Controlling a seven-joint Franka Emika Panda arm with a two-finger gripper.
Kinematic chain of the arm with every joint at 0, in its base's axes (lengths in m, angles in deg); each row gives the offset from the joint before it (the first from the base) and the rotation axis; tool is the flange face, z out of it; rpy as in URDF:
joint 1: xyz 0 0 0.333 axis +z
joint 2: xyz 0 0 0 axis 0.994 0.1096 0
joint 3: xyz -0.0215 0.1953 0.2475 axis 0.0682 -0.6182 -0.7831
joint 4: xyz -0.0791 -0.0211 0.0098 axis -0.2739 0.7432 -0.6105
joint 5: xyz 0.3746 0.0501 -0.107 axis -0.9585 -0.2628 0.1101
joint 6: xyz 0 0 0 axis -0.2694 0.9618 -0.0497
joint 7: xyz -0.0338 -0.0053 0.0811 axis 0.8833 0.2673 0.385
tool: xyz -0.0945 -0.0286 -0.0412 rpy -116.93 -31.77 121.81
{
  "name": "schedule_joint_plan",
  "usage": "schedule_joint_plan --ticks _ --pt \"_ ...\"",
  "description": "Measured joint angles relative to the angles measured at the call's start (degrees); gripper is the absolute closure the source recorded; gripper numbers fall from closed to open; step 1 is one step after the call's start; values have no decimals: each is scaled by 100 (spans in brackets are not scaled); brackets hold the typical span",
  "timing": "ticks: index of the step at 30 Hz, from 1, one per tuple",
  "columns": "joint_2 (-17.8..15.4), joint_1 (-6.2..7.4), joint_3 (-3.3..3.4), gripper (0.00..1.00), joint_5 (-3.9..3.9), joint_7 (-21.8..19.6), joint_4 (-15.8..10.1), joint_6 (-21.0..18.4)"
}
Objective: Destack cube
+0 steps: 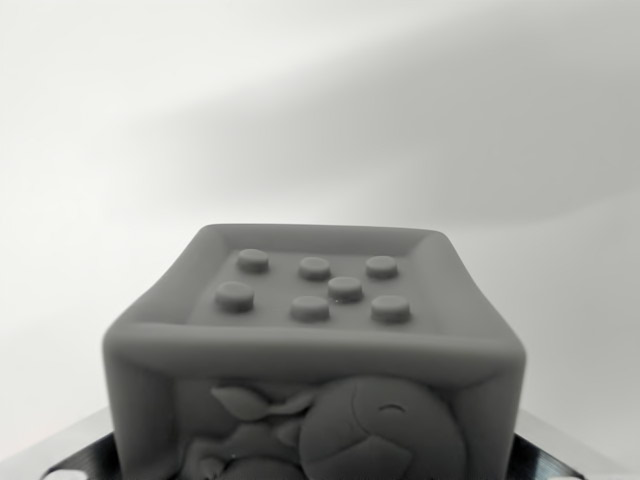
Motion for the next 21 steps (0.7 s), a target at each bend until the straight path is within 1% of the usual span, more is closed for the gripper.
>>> schedule_joint_plan --ticks 9,21 --pt "217 -86 70 100 -75 -46 200 11" --pt "480 -201 135 100 -167 -118 463 12"
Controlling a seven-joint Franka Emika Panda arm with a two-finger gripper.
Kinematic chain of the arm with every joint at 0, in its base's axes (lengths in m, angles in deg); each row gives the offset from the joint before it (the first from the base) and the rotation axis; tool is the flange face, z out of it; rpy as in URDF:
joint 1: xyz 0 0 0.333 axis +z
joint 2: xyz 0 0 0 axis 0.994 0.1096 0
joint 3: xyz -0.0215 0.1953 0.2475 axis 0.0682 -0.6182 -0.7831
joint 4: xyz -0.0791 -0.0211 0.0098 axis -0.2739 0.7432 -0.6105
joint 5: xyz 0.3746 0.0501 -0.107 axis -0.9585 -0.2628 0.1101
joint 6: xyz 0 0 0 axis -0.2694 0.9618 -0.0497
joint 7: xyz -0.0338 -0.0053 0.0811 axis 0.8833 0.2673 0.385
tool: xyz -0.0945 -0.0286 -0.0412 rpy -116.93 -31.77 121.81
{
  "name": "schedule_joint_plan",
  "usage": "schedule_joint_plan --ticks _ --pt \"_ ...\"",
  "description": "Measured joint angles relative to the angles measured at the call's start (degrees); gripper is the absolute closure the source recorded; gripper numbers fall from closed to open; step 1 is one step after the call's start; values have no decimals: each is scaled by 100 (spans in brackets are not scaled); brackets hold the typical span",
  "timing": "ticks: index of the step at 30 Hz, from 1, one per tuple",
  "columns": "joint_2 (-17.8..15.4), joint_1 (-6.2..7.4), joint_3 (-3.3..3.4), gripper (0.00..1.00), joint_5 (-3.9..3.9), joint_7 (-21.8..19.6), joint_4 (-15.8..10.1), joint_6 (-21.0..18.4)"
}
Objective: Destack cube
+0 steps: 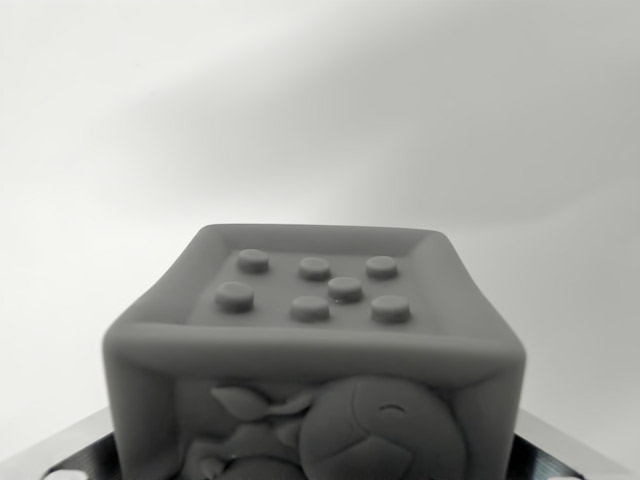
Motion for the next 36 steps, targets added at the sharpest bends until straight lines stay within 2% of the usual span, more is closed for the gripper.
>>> schedule_joint_plan --ticks 17,36 --pt "397 -180 75 100 -135 -120 415 -5" --pt "813 -383 123 100 -253 -276 893 -72"
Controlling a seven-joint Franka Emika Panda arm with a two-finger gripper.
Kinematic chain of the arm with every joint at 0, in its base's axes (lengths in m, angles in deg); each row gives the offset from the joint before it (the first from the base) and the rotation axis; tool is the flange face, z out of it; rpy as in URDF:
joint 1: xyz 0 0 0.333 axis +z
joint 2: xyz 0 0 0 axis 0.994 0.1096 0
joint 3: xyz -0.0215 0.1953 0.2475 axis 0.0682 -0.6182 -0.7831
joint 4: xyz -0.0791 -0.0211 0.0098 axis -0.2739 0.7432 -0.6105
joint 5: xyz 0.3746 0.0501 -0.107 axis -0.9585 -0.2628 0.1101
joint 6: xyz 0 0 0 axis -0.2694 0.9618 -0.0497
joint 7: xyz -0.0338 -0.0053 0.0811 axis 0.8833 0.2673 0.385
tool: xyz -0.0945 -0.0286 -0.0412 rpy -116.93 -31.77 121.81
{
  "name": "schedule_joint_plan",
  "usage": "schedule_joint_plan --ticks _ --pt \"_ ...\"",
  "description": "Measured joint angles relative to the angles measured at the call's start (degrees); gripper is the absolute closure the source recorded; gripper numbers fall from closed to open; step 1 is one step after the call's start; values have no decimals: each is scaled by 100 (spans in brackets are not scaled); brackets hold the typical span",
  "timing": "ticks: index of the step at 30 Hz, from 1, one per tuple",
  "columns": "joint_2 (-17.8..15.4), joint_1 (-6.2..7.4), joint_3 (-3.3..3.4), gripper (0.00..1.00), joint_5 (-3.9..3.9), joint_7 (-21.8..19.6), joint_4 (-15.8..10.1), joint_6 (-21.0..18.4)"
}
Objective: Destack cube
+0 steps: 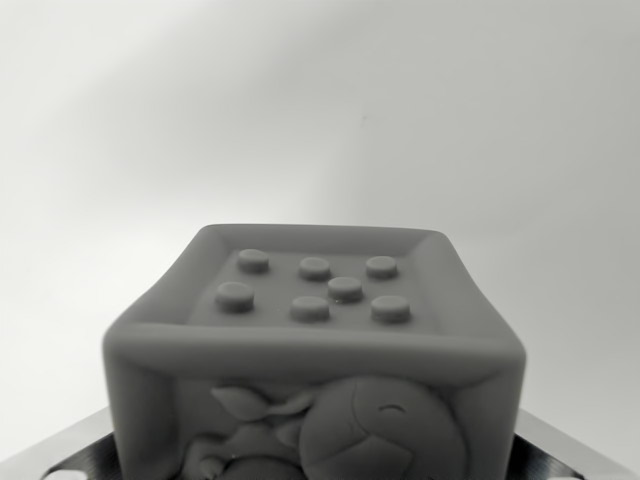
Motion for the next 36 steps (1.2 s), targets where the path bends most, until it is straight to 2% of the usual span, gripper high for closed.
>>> schedule_joint_plan --ticks 8,16,28,36 --pt "203 -72 11 100 -59 -51 174 7" --pt "555 -102 -45 100 -115 -41 250 248" --pt "868 -182 -134 100 -131 -28 349 470" --pt "928 -213 -164 100 -131 -28 369 531"
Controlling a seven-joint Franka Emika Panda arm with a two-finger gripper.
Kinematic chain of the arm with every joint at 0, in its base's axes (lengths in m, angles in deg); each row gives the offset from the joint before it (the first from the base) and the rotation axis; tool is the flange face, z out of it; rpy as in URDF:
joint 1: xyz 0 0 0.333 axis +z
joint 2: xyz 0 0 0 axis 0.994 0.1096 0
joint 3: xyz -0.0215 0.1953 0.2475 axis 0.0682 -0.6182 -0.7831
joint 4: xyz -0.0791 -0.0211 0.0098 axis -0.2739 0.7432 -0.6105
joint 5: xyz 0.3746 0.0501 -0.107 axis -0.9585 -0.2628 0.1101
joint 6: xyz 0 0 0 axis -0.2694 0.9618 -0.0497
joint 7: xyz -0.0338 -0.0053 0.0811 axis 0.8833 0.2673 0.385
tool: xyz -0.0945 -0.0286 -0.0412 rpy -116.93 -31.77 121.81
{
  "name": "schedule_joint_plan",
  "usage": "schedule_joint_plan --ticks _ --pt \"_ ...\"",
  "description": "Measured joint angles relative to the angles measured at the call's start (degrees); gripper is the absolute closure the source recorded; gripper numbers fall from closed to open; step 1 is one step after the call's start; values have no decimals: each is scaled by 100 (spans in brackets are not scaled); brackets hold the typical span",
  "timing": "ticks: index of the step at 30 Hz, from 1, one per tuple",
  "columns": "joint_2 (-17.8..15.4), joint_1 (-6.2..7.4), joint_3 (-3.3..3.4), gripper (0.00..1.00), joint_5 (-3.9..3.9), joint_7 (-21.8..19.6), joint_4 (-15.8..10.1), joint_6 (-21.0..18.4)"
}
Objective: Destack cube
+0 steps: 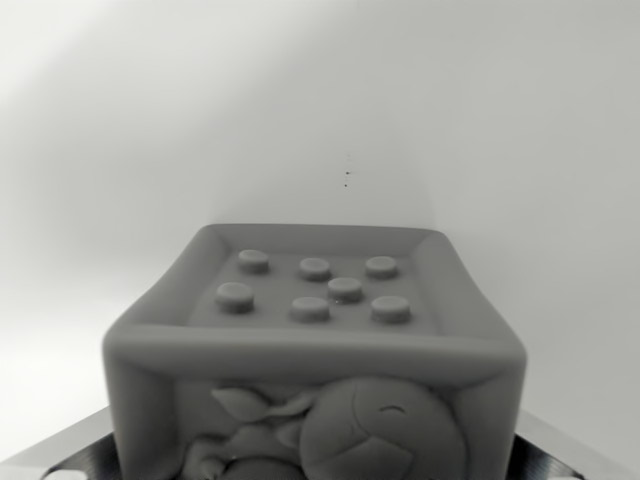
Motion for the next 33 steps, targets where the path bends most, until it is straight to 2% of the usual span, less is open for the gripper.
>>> schedule_joint_plan --ticks 1,33 --pt "2 -1 -1 0 0 0 2 2" --pt "18 -2 -4 0 0 0 9 8"
